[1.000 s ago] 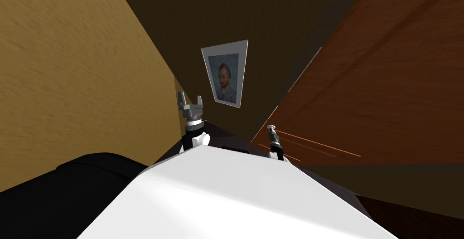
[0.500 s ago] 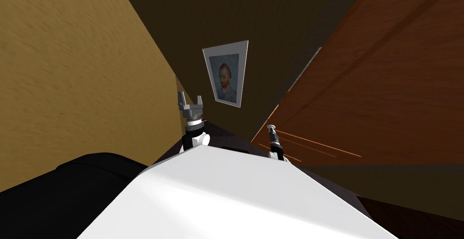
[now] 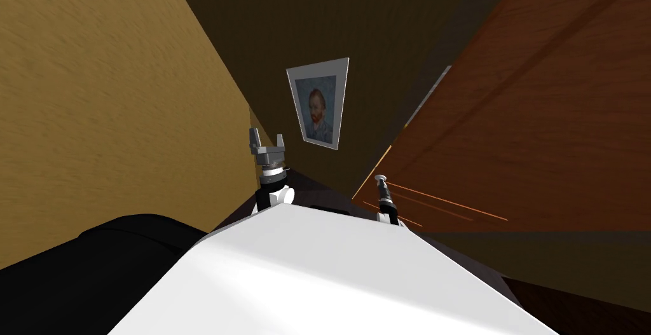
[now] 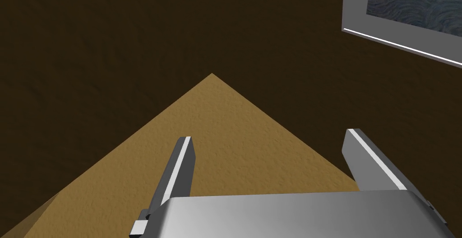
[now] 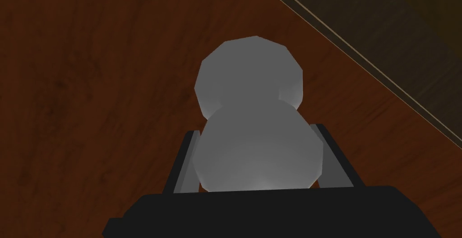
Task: Pull the door open
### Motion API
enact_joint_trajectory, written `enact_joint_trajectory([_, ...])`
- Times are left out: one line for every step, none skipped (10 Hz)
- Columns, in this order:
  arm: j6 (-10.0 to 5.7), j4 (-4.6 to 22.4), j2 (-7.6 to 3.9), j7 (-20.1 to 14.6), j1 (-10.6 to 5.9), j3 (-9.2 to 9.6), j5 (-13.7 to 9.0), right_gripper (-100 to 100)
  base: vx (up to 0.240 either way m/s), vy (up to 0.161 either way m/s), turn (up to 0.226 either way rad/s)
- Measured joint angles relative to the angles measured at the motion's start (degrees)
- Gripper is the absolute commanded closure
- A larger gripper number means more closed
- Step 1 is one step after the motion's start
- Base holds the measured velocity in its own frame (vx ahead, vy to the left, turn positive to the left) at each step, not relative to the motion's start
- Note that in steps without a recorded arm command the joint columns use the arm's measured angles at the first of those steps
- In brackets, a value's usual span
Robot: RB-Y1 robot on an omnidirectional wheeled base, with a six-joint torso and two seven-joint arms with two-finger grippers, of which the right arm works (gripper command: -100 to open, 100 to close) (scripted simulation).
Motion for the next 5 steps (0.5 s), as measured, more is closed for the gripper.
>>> enact_joint_trajectory([0.29, -0.5, 0.04, -1.0, 0.2, 0.18, -0.2, 100, -0.024, -0.006, 0.031])
enact_joint_trajectory([0.39, -0.6, -0.03, -2.4, 0.18, 0.45, -0.7, 100, -0.022, -0.003, 0.017])
enact_joint_trajectory([0.57, -0.9, -0.1, -3.5, 0.35, 0.67, -0.9, 100, -0.031, -0.009, 0.029])
enact_joint_trajectory([0.41, -0.4, -0.28, -4.9, 0.09, 0.98, -1.3, 100, -0.041, -0.014, 0.053])
enact_joint_trajectory([0.19, -0.1, -0.45, -6.5, 0.02, 1.4, -2.0, 100, -0.032, -0.01, 0.026])
